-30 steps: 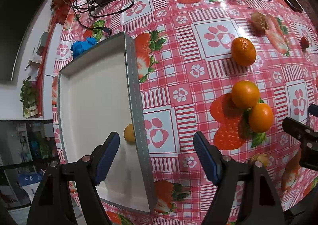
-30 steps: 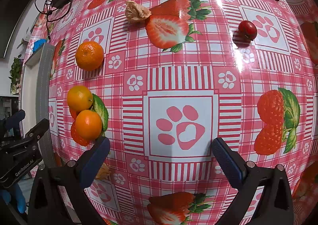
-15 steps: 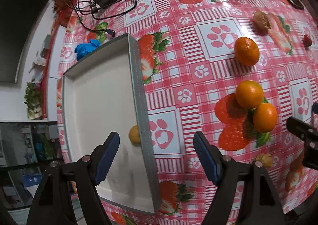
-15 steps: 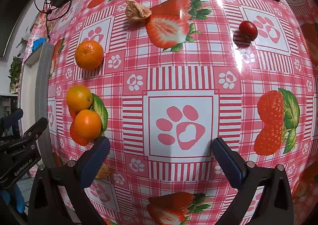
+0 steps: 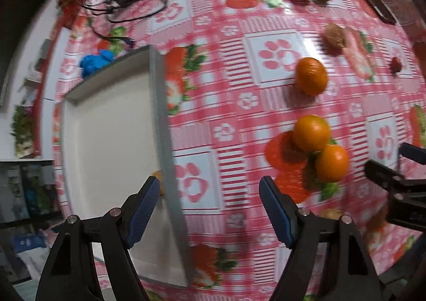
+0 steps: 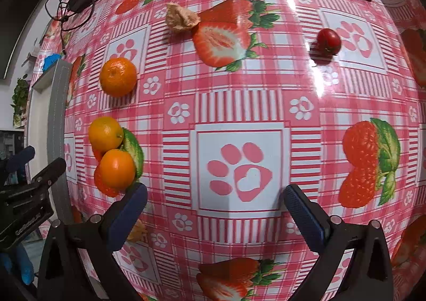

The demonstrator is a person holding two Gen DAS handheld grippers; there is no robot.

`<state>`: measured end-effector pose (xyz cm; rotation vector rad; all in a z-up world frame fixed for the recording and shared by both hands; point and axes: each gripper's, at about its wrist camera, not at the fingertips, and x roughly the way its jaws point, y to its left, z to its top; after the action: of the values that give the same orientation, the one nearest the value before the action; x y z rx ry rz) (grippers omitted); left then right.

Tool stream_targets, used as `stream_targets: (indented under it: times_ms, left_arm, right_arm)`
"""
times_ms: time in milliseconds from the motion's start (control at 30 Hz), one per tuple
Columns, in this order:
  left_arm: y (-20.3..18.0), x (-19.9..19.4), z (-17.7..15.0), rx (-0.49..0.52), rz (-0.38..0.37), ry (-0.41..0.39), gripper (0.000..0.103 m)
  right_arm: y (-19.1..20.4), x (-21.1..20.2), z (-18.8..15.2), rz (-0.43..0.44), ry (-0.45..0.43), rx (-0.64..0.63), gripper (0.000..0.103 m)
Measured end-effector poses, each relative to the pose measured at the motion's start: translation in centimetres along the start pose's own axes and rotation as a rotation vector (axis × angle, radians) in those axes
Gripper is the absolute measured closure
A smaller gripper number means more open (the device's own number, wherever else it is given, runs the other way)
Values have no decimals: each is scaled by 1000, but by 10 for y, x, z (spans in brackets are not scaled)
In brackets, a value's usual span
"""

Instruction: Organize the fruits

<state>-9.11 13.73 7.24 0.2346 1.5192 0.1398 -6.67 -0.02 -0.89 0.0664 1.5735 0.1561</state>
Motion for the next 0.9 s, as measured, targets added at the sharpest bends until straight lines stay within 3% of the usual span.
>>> stream_targets:
  times_ms: [167, 333, 467, 633, 767, 900]
  left_arm:
    - [-6, 2, 9, 10, -88, -8, 23]
    - [-11, 10, 26, -32, -221, 29, 23]
    - [-14, 16, 37, -54, -279, 46, 23]
    - [-25, 13, 46, -47, -289, 44, 23]
    - [-34, 12, 54, -47, -283, 44, 23]
    - [-42, 18, 57, -37, -246, 47, 24]
  right_arm:
    - [-6, 1, -2, -65, 7, -35, 0]
    - [-9, 5, -11, -122, 10, -86, 0]
    - [-3, 10, -19, -175, 19, -143, 0]
    - [-3, 11, -27, -203, 4, -156, 0]
    - [-1, 10, -22, -178, 53, -167, 0]
    - [-28, -21, -1, -115, -51, -78, 0]
